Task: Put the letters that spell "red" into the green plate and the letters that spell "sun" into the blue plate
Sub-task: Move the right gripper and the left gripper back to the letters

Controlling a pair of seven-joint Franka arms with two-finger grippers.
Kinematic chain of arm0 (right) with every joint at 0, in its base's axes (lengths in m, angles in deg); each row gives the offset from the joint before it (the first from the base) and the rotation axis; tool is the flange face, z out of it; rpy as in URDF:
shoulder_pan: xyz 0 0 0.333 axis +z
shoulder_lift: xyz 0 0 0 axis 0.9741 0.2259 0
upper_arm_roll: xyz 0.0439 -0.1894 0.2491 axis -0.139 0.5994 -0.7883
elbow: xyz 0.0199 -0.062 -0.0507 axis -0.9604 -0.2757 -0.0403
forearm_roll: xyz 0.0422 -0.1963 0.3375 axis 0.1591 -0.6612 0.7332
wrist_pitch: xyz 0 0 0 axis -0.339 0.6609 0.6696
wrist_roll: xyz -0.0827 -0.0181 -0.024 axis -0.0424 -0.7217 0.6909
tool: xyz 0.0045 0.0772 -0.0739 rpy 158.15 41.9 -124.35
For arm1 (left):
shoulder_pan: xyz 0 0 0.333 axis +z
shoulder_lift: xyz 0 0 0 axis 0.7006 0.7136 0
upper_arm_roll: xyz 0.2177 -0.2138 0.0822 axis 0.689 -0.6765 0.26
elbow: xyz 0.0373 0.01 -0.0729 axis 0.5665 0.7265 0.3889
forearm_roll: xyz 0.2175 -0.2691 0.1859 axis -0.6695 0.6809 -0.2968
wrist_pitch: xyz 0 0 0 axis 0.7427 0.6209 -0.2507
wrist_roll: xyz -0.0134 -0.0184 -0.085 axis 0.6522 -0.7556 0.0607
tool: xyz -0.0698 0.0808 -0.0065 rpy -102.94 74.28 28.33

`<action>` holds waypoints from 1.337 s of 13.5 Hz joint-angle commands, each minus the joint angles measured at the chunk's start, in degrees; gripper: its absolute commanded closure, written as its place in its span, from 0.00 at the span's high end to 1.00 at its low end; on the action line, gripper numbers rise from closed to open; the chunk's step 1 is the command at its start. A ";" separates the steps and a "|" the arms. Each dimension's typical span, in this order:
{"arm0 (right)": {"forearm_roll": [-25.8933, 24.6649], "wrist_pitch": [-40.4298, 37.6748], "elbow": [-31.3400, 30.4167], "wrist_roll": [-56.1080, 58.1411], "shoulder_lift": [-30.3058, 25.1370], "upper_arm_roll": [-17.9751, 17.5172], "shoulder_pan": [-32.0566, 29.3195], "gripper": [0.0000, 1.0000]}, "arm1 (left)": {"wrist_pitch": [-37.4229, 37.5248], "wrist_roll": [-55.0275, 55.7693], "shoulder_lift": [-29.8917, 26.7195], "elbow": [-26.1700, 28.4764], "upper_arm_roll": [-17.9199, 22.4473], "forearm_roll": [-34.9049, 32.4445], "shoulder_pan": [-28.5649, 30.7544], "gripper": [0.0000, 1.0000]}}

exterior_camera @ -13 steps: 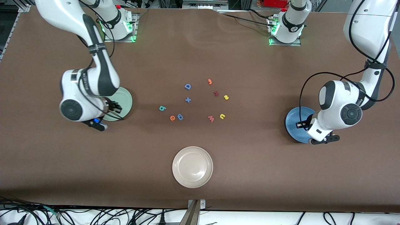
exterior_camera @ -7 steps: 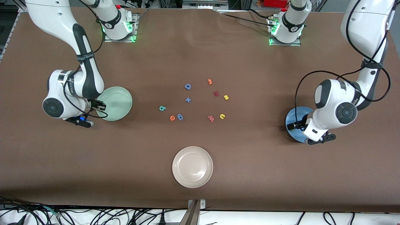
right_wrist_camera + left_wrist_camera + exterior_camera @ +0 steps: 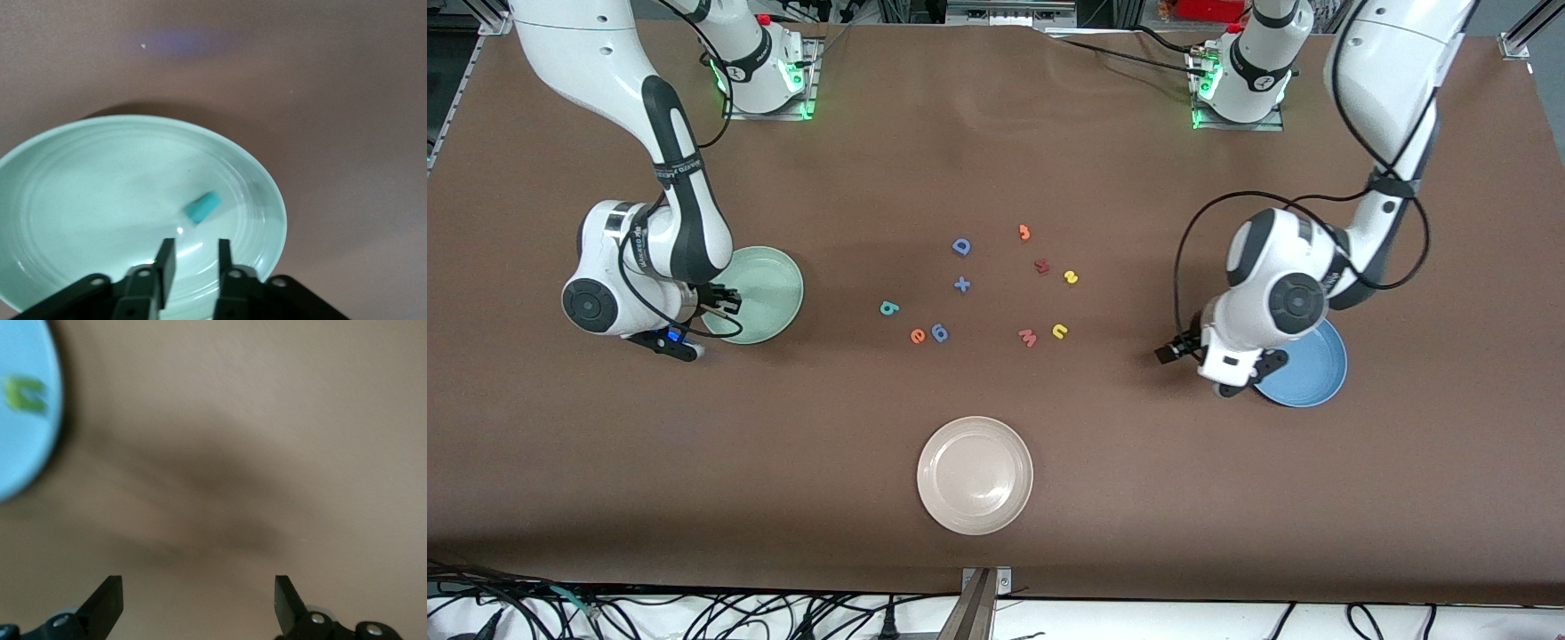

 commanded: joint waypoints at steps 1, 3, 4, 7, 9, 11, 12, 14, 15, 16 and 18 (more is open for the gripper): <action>1.45 0.54 -0.25 1.40 -0.41 0.23 0.16 0.86 | -3.69 11.44 1.61 -1.07 0.42 1.27 -3.47 1.00; 1.53 -0.43 1.16 -0.96 -1.11 -0.04 0.95 0.87 | -5.97 16.29 1.96 -1.07 0.33 1.36 -6.28 1.00; 1.53 -0.43 1.51 -4.37 -1.81 -0.56 1.13 0.87 | -7.37 19.88 2.31 -1.16 -0.11 1.36 -7.68 1.00; 1.62 -2.36 3.96 -14.47 -2.52 -5.12 1.39 0.87 | -10.55 27.63 5.47 -4.92 -0.11 0.92 -12.25 1.00; 1.71 -2.54 5.64 -23.87 -2.44 -9.59 1.39 0.87 | -10.55 29.31 7.23 -7.12 -0.11 0.83 -14.37 1.00; 3.72 -1.66 7.48 -32.31 -1.74 -12.94 1.39 0.86 | -10.55 31.60 9.77 -9.32 0.24 0.30 -16.21 1.00; 5.73 -1.31 8.10 -34.44 -0.95 -13.31 1.48 0.86 | -10.55 32.91 10.74 -9.94 0.24 -1.26 -16.40 1.00; 10.04 0.70 8.11 -37.26 0.19 -13.92 2.79 0.86 | -10.55 37.39 12.15 -10.12 0.15 -6.61 -16.49 1.00; 10.41 1.76 8.19 -40.58 0.72 -13.92 3.93 0.86 | -10.55 38.63 12.77 -10.21 0.06 -8.56 -16.49 1.00; 10.41 3.51 8.11 -44.01 1.43 -13.92 4.99 0.86 | -10.55 38.81 13.04 -10.21 0.06 -9.27 -16.40 1.00; 10.50 6.50 8.11 -49.73 3.53 -13.92 7.97 0.87 | -10.73 38.81 13.13 -10.21 0.06 -9.37 -16.40 1.00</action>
